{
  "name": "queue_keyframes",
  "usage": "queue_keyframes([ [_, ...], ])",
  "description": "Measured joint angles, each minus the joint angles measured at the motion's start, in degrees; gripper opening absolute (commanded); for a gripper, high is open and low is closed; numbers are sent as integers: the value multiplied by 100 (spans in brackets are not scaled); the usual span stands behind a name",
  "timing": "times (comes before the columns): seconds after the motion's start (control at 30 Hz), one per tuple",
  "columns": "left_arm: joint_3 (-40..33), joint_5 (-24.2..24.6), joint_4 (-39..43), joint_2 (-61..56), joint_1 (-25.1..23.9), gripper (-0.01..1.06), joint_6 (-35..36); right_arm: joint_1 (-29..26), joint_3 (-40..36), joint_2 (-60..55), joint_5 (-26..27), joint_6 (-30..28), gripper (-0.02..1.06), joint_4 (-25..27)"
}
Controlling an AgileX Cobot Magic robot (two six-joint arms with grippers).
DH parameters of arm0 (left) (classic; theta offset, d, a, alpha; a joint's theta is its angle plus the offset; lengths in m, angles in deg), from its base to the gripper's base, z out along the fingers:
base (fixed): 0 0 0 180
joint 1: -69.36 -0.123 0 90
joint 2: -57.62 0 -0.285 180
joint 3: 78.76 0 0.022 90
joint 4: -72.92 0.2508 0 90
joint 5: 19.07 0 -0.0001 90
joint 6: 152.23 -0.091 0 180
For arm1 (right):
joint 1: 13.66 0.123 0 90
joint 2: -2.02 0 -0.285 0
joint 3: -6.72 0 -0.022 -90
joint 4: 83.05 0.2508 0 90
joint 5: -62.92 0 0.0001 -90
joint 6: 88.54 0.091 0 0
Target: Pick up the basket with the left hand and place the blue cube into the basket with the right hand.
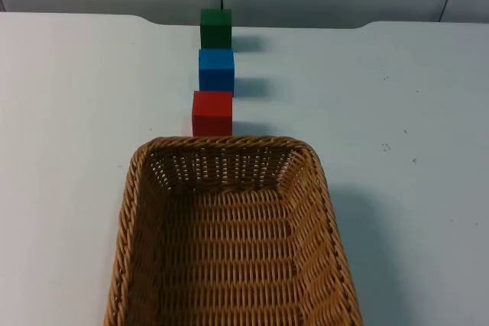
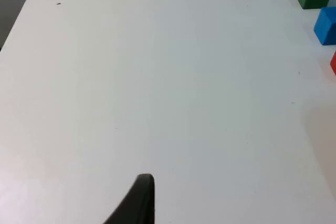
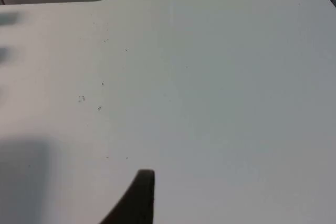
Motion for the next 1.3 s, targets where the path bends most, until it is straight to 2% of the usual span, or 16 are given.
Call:
queue_keyframes([
  [0.4,562,-100,0,-9,0,105,-12,0,0,0,0,0,103,0],
  [0.77,1196,-601,-94,1167,0,105,-12,0,0,0,0,0,103,0],
  [0.93,1386,-802,-510,1867,0,105,-234,0,0,0,0,0,103,0],
  [1.03,1564,-956,-972,2556,0,105,-621,0,0,0,0,0,103,0],
  [1.3,1759,-1044,-1666,3677,0,105,-1237,0,0,0,0,0,103,0],
])
